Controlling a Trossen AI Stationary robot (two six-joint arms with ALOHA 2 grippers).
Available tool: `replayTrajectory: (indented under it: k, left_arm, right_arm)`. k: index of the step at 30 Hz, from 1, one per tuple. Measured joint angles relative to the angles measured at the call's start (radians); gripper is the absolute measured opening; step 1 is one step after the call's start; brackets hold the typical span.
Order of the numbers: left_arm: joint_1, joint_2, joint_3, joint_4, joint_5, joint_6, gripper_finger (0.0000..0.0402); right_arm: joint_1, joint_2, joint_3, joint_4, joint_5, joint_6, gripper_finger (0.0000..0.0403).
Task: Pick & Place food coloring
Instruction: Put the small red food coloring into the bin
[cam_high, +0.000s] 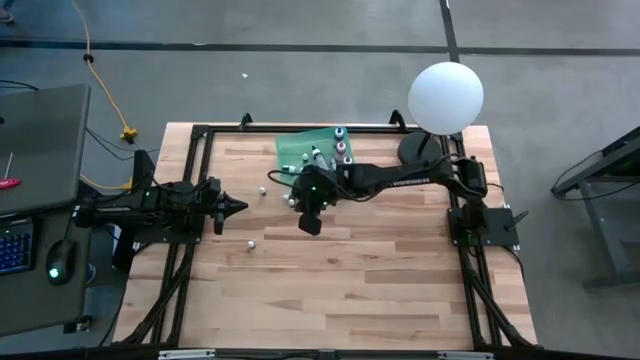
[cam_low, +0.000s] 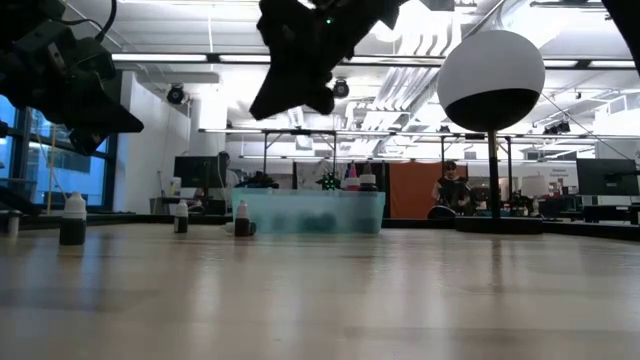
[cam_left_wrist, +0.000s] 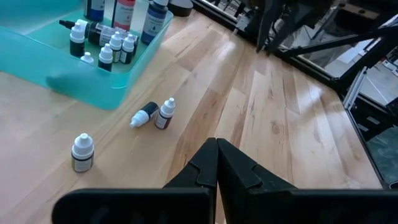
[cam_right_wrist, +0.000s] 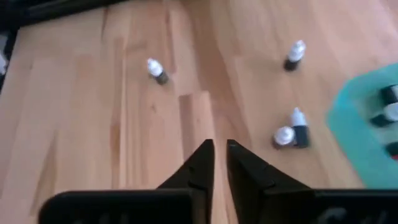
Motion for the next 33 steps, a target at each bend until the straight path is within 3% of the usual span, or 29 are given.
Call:
replayTrajectory:
  k: [7, 11, 14, 23, 33]
  left_arm:
    - [0.0, 0.0, 0.0, -0.002, 0.0, 0.0, 0.0]
    - [0.0, 0.0, 0.0, 0.0, 0.001, 0.0, 0.0]
    - [0.0, 0.0, 0.0, 0.0, 0.001, 0.0, 0.0]
    - [0.0, 0.0, 0.0, 0.0, 0.0, 0.0, 0.0]
    - [0.0, 0.0, 0.0, 0.0, 0.001, 0.0, 0.0]
  right_arm:
    - [-0.026, 0.027, 0.0, 0.116, -0.06, -0.027, 0.0138]
    - [-0.05, 0.033, 0.023, 0.114, -0.068, -0.042, 0.0209]
    - [-0.068, 0.035, 0.072, 0.057, -0.072, -0.069, 0.024]
    - [-0.11, 0.074, 0.325, -0.142, -0.018, -0.194, 0.0249]
    - [-0.123, 0.333, 0.664, -0.442, -0.025, -0.224, 0.0249]
